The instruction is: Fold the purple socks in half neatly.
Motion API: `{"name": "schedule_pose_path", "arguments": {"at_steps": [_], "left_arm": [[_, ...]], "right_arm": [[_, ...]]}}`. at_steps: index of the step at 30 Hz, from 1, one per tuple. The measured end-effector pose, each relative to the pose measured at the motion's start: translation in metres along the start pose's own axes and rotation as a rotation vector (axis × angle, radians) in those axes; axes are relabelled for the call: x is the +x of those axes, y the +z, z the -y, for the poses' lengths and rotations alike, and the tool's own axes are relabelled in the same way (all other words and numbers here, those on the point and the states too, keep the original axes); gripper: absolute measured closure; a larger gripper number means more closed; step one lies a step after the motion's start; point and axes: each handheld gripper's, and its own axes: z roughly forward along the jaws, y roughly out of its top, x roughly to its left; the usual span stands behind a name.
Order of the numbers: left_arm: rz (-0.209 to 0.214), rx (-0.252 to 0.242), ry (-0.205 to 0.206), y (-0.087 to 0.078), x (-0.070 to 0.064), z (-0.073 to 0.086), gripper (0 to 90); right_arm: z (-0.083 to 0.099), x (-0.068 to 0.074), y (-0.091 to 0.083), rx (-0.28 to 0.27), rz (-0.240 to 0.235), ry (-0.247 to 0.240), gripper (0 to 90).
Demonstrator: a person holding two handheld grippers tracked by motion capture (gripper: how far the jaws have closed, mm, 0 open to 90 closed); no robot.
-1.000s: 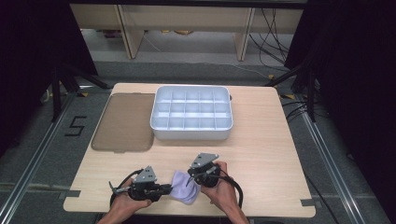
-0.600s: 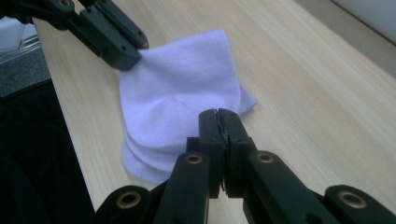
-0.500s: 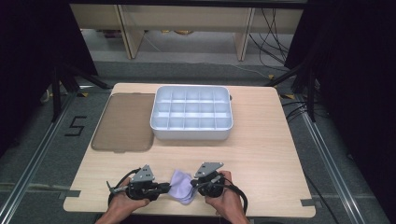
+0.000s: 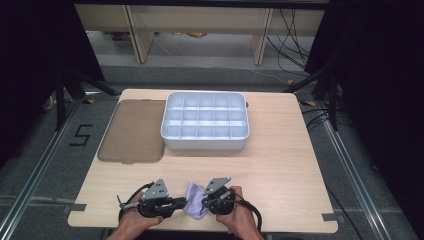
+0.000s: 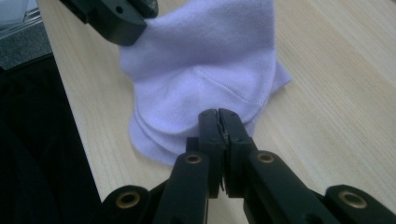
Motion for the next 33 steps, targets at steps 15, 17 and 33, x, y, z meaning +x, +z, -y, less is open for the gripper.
{"name": "schedule_pose_path", "arguments": {"at_steps": [15,17,33], "left_arm": [[0.067,0.033,0.088,0.019,-0.017,-0.008,83.2],[0.069,0.034,0.116,0.022,-0.018,-0.009,83.2],[0.075,0.096,0.144,0.042,-0.022,-0.006,83.4]], "right_arm": [[0.002,-0.003,0.001,0.019,-0.026,0.038,88.8],[0.003,-0.003,0.001,0.019,-0.024,0.046,88.8],[0.008,-0.024,-0.019,-0.064,0.008,0.115,86.1]]}}
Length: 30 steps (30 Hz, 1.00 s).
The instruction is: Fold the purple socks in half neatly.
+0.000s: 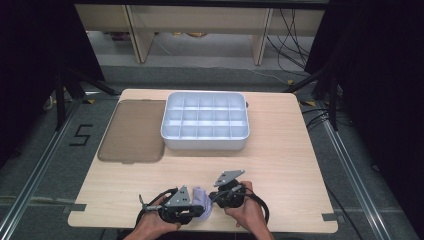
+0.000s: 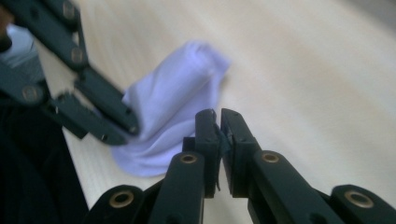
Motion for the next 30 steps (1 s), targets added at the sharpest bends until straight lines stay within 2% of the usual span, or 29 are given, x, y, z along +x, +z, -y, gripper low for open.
{"name": "schedule_pose_path", "arguments": {"at_steps": [1,3,4,5,6,7,8,10,12,13,15,16,17,18,19,20,21,22,23,24,26,27,28,29,30], "left_arm": [[0.001,-0.01,-0.029,0.001,-0.002,0.001,83.4],[0.002,-0.007,-0.008,0.001,0.0,0.0,83.4],[0.004,-0.014,-0.018,0.001,-0.001,0.0,83.4],[0.004,-0.014,-0.018,0.001,-0.001,0.0,83.4],[-0.005,0.012,0.011,0.0,0.001,0.0,83.4],[-0.001,0.002,-0.001,0.0,0.0,0.0,83.4],[-0.001,0.001,-0.001,0.0,0.0,0.0,83.4],[0.003,-0.003,-0.018,0.0,-0.001,0.0,83.3],[0.002,-0.01,-0.015,0.001,-0.001,0.001,83.2],[-0.005,0.005,0.002,0.0,0.0,0.001,83.1],[0.0,-0.014,-0.016,0.0,-0.002,0.001,82.7],[0.002,-0.013,-0.039,0.0,-0.002,0.001,82.4],[0.015,-0.008,-0.041,0.0,-0.001,0.001,82.3],[0.01,-0.018,-0.042,0.0,-0.002,0.001,81.9],[0.013,-0.009,-0.005,-0.002,0.0,0.0,81.3],[0.015,-0.019,-0.011,-0.002,0.0,0.0,80.6],[0.018,-0.019,-0.038,-0.003,-0.002,-0.001,80.1],[0.02,-0.023,-0.049,-0.004,-0.002,-0.001,79.6],[0.027,-0.038,-0.049,-0.006,-0.002,-0.002,79.4],[0.029,-0.035,-0.047,-0.007,-0.001,-0.002,79.3],[0.041,-0.06,-0.065,-0.011,-0.002,-0.004,79.4],[0.036,-0.056,-0.067,-0.015,-0.001,-0.005,79.6],[0.053,-0.071,-0.08,-0.016,-0.001,-0.006,79.8],[0.046,-0.076,-0.065,-0.019,0.0,-0.008,80.0],[0.04,-0.089,-0.082,-0.019,-0.001,-0.008,80.6]], "right_arm": [[-0.001,-0.002,-0.005,-0.01,0.005,-0.007,86.4],[-0.006,-0.001,-0.013,-0.067,0.005,-0.024,87.1],[-0.01,0.001,-0.017,-0.085,0.001,-0.021,87.4],[-0.012,0.003,-0.019,-0.094,-0.006,-0.033,87.4],[-0.016,0.006,-0.017,-0.106,-0.015,-0.058,87.7],[-0.018,0.009,-0.016,-0.105,-0.014,-0.044,87.7],[-0.02,0.01,-0.014,-0.109,-0.019,-0.06,87.7],[-0.025,0.014,-0.008,-0.102,-0.037,-0.078,87.7],[-0.028,0.017,-0.003,-0.088,-0.057,-0.087,87.7],[-0.028,0.018,0.001,-0.082,-0.057,-0.088,87.7],[-0.025,0.015,0.008,-0.04,-0.041,-0.101,87.7],[-0.023,0.014,0.009,-0.021,-0.029,-0.094,87.7],[-0.02,0.012,0.013,-0.01,-0.029,-0.091,87.8],[-0.016,0.01,0.016,0.001,-0.026,-0.058,88.1],[-0.014,0.009,0.017,0.01,-0.028,-0.06,88.3],[-0.014,0.008,0.017,0.014,-0.029,-0.05,88.3],[-0.013,0.007,0.019,-0.005,-0.024,-0.072,88.3],[-0.014,0.008,0.017,0.019,-0.025,-0.051,88.4],[-0.014,0.009,0.017,0.026,-0.023,-0.041,88.3],[-0.014,0.009,0.018,0.016,-0.029,-0.054,88.4],[-0.013,0.009,0.018,0.004,-0.023,-0.054,88.4],[-0.013,0.009,0.017,0.017,-0.031,-0.05,88.4],[-0.013,0.009,0.018,0.016,-0.031,-0.047,88.4],[-0.014,0.008,0.018,0.014,-0.028,-0.055,88.4],[-0.013,0.009,0.018,0.017,-0.031,-0.046,88.4]]}}
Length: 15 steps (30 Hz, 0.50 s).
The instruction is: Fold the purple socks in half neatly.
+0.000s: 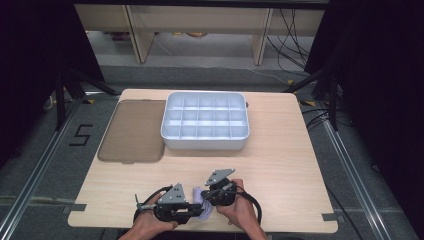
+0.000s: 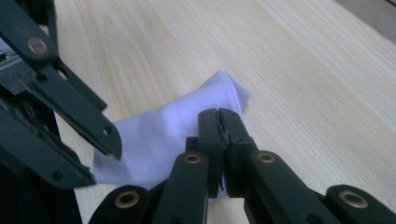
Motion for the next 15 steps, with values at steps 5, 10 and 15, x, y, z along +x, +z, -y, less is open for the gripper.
{"name": "schedule_pose_path", "arguments": {"at_steps": [5,10,15], "left_arm": [[-0.026,0.054,-0.003,0.007,0.003,0.008,83.1],[-0.048,0.098,0.037,0.014,0.002,0.011,83.9],[-0.061,0.11,0.066,0.011,0.007,0.01,84.5]], "right_arm": [[0.0,-0.002,0.0,-0.008,0.002,-0.03,88.4],[0.001,0.001,-0.001,0.005,0.004,0.008,88.4],[0.002,-0.001,-0.001,0.001,0.008,-0.02,88.4]]}}
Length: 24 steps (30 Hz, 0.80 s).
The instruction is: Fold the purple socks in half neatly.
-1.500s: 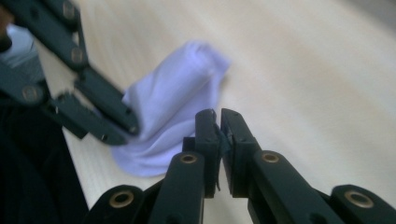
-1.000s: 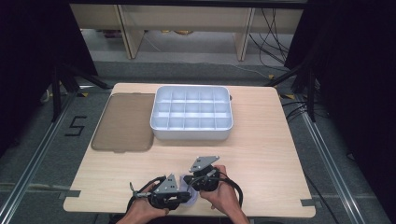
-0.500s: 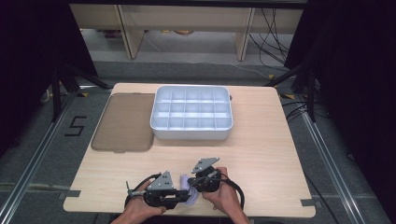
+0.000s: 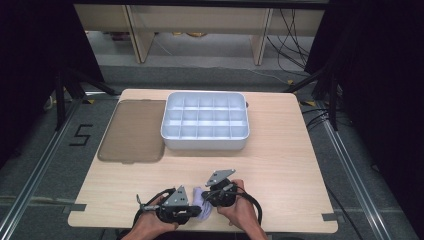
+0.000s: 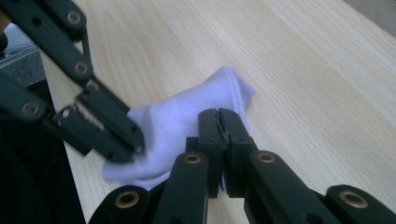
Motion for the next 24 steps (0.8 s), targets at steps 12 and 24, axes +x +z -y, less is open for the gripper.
{"name": "schedule_pose_path", "arguments": {"at_steps": [12,24], "left_arm": [[-0.061,-0.01,-0.047,-0.007,0.022,0.003,83.8],[-0.085,0.01,0.019,-0.006,0.02,0.001,83.6]], "right_arm": [[0.004,0.009,-0.002,0.037,0.012,0.039,87.9],[-0.015,-0.009,-0.017,-0.028,0.046,0.04,62.9]]}}
